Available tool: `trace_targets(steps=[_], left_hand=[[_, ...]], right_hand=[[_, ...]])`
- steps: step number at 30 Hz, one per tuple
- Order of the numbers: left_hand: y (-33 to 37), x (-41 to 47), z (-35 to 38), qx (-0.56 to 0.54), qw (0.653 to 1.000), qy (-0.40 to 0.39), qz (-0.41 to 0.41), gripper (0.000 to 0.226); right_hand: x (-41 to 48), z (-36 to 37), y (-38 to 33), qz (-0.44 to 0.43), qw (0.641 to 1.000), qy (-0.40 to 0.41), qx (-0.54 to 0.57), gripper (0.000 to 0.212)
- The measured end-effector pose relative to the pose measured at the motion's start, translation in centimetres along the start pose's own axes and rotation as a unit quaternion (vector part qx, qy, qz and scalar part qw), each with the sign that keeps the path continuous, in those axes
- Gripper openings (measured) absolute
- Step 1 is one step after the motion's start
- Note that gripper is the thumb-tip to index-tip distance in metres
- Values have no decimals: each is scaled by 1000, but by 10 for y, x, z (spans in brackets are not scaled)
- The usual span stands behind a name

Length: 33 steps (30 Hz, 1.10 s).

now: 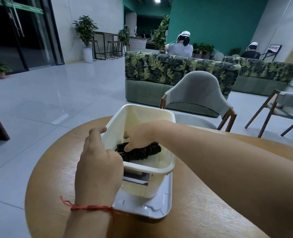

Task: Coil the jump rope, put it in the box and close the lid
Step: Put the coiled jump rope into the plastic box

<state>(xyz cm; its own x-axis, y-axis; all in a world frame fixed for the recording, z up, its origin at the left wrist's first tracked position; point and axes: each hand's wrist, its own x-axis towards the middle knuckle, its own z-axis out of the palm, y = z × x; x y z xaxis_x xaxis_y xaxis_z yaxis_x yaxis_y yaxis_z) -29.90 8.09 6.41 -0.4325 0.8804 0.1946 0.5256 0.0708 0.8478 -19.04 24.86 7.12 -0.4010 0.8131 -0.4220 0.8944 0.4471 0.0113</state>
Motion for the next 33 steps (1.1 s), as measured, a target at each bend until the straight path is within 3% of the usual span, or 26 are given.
trace_targets(steps=[4, 9, 11, 14, 16, 18, 20, 22, 27, 33], left_hand=[[-2, 1, 2, -9, 1000, 9, 4, 52], [-3, 1, 2, -55, 998, 26, -13, 42], [-4, 3, 1, -85, 995, 31, -29, 43], [-5, 4, 2, -121, 991, 30, -47, 45], [-5, 4, 4, -137, 989, 28, -51, 46], [-5, 1, 6, -143, 988, 27, -48, 48], [-3, -2, 7, -145, 988, 30, -36, 51], [0, -5, 9, -148, 988, 40, -18, 53], [9, -12, 14, -178, 981, 57, 44, 47], [16, -23, 35, -216, 969, -33, 117, 30]], right_hand=[[-16, -5, 12, -10, 997, 58, 47, 90], [-53, -14, 39, 41, 972, 219, 77, 65], [-68, -6, 52, 100, 940, 294, 138, 61], [-82, 21, 65, 170, 861, 353, 323, 75], [-85, 41, 69, 200, 792, 314, 484, 73], [-88, 53, 66, 219, 710, 210, 636, 61], [-100, 56, 59, 216, 654, 123, 714, 38], [-106, 57, 60, 203, 644, 100, 730, 26], [-114, 58, 75, 197, 635, 117, 738, 44], [-159, 59, 108, 222, 596, 167, 754, 30]])
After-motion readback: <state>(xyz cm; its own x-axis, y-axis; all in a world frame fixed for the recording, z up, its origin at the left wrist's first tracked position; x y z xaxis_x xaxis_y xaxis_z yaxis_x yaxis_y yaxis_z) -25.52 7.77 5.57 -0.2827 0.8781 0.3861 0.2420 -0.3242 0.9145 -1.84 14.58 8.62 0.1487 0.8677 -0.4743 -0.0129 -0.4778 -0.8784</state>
